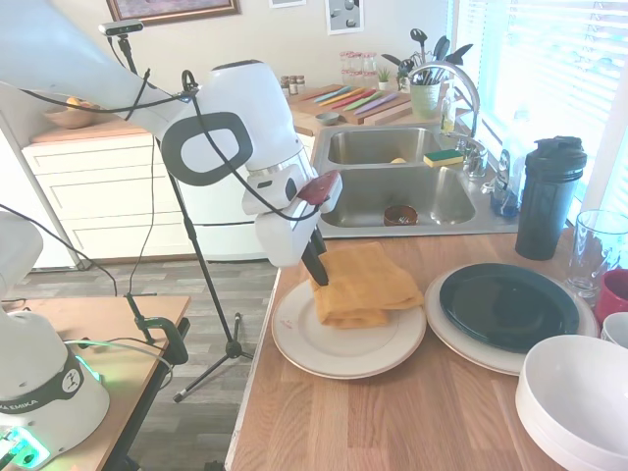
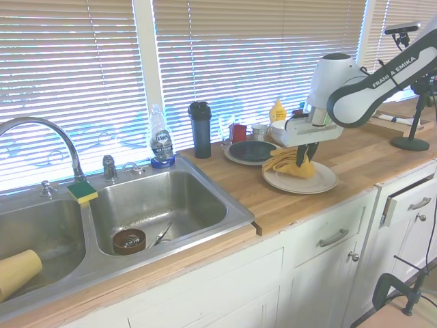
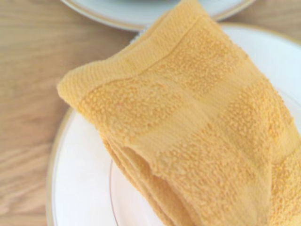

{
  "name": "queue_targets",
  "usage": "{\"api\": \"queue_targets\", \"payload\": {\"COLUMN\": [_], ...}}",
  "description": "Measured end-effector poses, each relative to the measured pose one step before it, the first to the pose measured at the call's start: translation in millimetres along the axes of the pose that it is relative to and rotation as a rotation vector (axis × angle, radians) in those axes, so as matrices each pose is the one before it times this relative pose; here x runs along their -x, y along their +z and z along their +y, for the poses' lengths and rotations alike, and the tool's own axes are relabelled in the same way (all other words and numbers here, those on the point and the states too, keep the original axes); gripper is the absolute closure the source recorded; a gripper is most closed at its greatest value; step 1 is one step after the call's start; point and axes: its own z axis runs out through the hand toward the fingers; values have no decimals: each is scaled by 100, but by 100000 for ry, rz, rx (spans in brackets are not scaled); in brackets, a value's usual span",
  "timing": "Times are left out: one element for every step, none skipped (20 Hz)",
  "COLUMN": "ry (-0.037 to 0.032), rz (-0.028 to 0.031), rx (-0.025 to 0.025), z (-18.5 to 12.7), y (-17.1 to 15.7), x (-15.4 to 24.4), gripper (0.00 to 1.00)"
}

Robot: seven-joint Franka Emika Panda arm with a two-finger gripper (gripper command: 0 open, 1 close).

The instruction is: Wipe the white plate in clockwise motion

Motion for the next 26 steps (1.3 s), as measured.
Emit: {"api": "queue_targets", "payload": {"ry": [-65,47,93,138,188,261,181,104,275,345,247,-16,-269,-215,-94,-25,93,137,-10,-260,-246,-166,-252,-364,-382,-465], "rz": [-171,-252,-452,-557,-408,-343,-381,-253,-127,1,92,407,678,711,776,856,626,416,256,111,-76,-147,-124,-89,-55,-86], "rx": [482,467,577,621,589,532,237,-129,-228,-583,-480,-624,-474,-132,133,364,305,415,618,704,1035,926,955,965,849,734], "z": [178,152,177,186,136,83,42,0,-35,-106,-125,-177,-210,-135,-54,63,88,135,140,97,105,111,136,174,272,286], "y": [194,204,259,306,334,359,364,351,293,193,136,54,3,37,82,110,95,72,66,65,51,8,-58,-118,-159,-176], "x": [66,39,35,7,-67,-119,-133,-167,-184,-203,-212,-267,-347,-383,-445,-473,-404,-318,-206,-45,41,76,126,204,275,353], "gripper": [100,100,100,100,100,100,100,100,100,100,100,100,100,100,100,100,100,100,100,100,100,100,100,100,100,100]}}
